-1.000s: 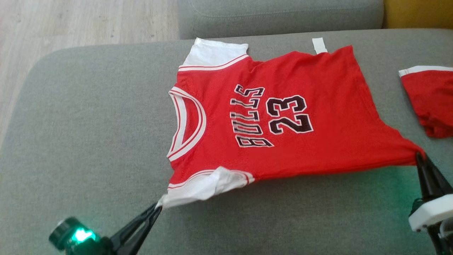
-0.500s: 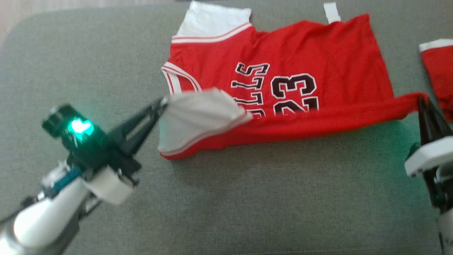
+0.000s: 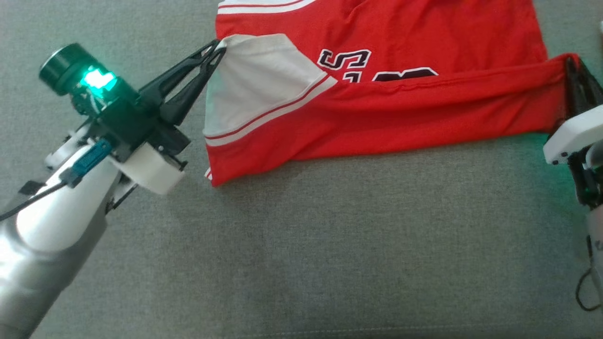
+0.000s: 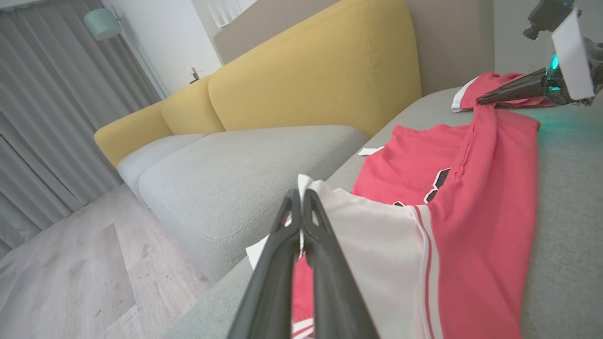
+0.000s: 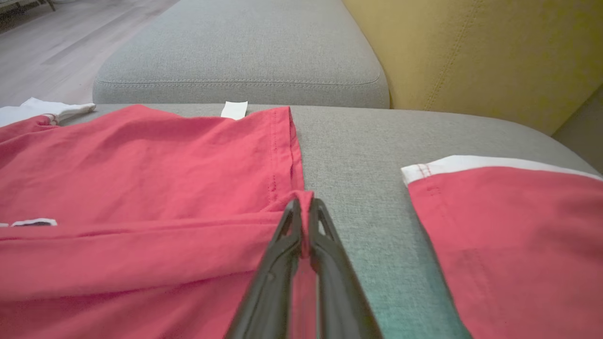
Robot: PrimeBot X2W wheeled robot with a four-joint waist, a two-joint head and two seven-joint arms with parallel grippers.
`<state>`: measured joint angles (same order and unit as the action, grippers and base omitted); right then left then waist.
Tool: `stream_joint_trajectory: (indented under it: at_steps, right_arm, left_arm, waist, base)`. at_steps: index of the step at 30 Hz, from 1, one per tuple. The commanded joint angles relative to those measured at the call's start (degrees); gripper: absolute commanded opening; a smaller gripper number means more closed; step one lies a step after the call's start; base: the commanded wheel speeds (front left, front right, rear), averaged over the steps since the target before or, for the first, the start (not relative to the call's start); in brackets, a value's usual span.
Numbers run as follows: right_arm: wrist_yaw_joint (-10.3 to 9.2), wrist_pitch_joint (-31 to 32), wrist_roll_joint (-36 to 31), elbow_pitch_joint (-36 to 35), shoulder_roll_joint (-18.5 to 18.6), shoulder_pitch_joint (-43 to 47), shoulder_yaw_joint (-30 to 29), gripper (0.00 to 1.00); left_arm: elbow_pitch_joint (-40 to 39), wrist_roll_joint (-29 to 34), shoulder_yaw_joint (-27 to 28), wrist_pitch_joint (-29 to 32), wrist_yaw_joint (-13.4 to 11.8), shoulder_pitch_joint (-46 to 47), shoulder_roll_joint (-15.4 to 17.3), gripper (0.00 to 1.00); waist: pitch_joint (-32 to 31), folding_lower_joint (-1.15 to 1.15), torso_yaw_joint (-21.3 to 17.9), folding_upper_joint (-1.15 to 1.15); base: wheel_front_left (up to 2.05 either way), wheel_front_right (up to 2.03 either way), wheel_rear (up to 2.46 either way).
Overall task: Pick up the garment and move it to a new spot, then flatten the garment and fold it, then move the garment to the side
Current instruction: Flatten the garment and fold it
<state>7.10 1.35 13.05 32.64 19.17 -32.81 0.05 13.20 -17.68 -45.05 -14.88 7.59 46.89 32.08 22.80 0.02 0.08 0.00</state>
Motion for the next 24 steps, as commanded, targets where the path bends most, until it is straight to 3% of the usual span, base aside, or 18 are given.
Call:
stream_joint_trajectory:
  at_steps: [1,4,9,16,19,24]
  right_arm:
    - [0.39,-2.0,0.2,-0.4,1.0,-0.7,1.2,1.00]
    - [0.39,-5.2,0.4,1.5,0.7,-0.8,1.8,1.00]
    - [0.39,-9.6,0.9,2.8,0.8,1.6,2.1,1.00]
    - [0.39,-11.4,2.1,3.2,0.4,4.7,2.9,1.00]
    - [0.39,-11.6,2.5,3.6,0.2,5.0,3.1,1.00]
    - [0.39,-12.0,2.8,4.5,0.0,5.0,3.5,1.00]
  left_arm:
    - [0.1,-0.3,2.5,-0.1,-0.1,1.5,1.4,1.00]
    - [1.6,-1.3,4.9,-0.1,-1.0,-1.2,-0.3,1.00]
    - [2.3,-6.0,9.2,-0.1,-4.7,-11.1,-4.0,1.00]
    - [3.8,-15.2,10.6,2.9,-8.0,-23.5,-9.1,1.00]
    - [3.2,-17.2,10.4,5.5,-9.2,-25.9,-10.0,1.00]
    - [2.7,-19.3,10.2,8.4,-9.2,-27.0,-10.3,1.00]
  waist:
    - [-0.1,-0.02,0.3,0.00]
    - [-1.2,-0.02,0.3,0.00]
    - [-3.6,-0.02,0.3,0.00]
    - [-5.1,-0.02,-0.8,0.00]
    - [-4.9,-0.02,-1.1,0.00]
    - [-4.7,-0.02,-1.4,0.00]
  base:
    - [0.00,0.00,0.00]
    - [0.00,0.00,0.00]
    - [0.00,0.00,0.00]
    - [0.00,0.00,0.00]
    - [0.00,0.00,0.00]
    - [0.00,0.00,0.00]
